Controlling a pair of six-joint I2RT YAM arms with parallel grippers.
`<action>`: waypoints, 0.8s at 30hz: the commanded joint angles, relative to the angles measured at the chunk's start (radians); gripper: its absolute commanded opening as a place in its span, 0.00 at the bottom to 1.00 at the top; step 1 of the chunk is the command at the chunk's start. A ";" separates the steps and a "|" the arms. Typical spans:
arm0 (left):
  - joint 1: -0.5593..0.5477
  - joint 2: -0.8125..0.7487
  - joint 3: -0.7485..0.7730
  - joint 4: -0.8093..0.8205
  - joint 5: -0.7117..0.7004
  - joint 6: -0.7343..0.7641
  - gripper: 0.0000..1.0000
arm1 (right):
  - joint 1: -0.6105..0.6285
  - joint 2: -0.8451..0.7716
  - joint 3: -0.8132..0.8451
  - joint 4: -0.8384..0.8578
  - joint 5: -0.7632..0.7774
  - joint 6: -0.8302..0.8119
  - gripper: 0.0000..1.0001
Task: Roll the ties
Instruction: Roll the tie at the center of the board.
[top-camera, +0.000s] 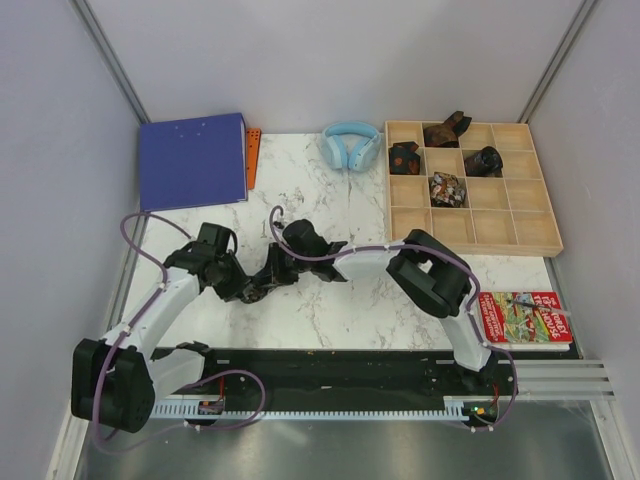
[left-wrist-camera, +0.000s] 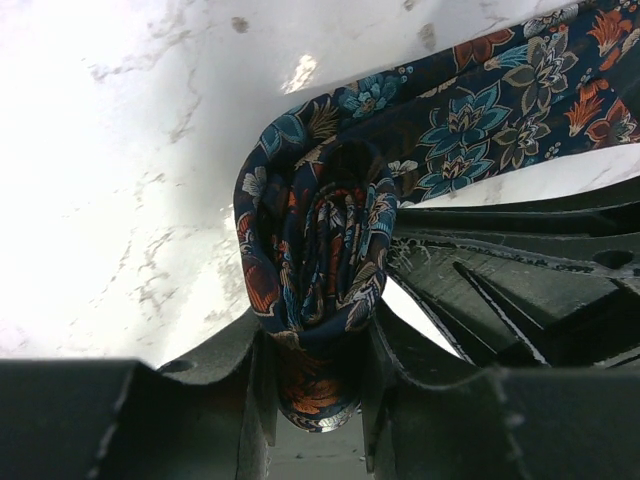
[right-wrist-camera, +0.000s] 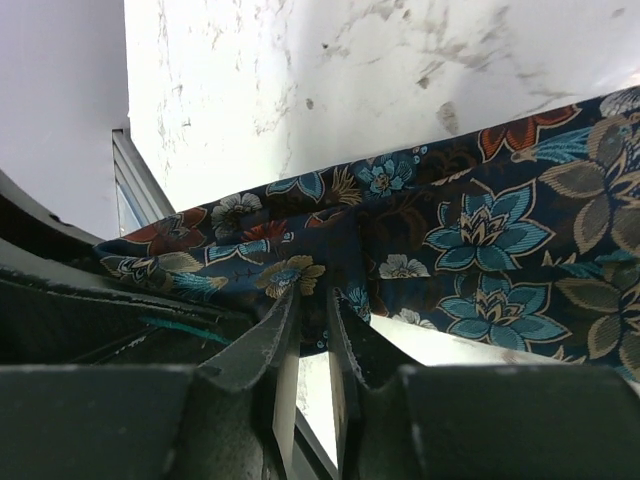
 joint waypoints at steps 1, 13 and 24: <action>0.001 -0.002 0.077 -0.058 -0.031 0.066 0.27 | 0.043 0.027 0.059 0.007 0.005 0.017 0.24; -0.014 0.214 0.265 -0.172 -0.106 0.193 0.27 | 0.078 0.093 0.165 -0.024 -0.045 0.028 0.24; -0.108 0.460 0.440 -0.290 -0.264 0.219 0.27 | 0.043 0.098 0.163 -0.067 -0.072 0.016 0.27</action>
